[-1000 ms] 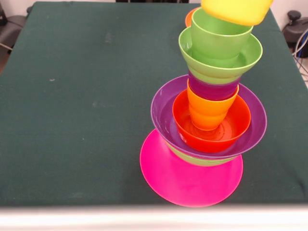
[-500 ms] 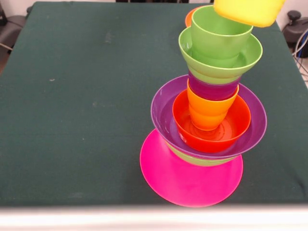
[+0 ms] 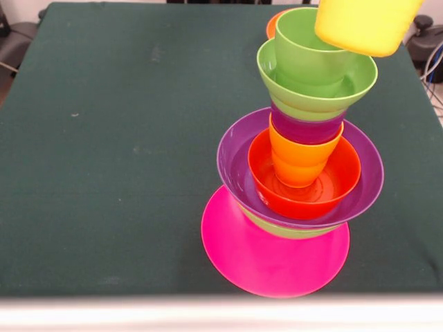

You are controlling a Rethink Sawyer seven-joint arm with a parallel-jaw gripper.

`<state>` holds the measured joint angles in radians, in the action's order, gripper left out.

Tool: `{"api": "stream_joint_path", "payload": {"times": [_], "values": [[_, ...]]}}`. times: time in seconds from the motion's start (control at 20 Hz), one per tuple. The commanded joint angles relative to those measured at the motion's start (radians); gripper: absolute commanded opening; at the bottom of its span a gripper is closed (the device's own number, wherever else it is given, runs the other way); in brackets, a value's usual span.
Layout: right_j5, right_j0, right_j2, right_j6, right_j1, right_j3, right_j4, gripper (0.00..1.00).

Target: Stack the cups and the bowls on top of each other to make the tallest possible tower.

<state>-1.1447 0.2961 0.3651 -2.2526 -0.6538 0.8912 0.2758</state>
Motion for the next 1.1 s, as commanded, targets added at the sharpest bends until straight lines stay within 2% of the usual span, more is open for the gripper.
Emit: {"api": "stream_joint_path", "payload": {"times": [0.05,1.1], "values": [[0.007,0.008,-0.026,0.071,0.006,0.144,0.026,0.00],[-0.030,0.030,-0.011,0.102,0.011,0.137,0.019,0.00]]}}
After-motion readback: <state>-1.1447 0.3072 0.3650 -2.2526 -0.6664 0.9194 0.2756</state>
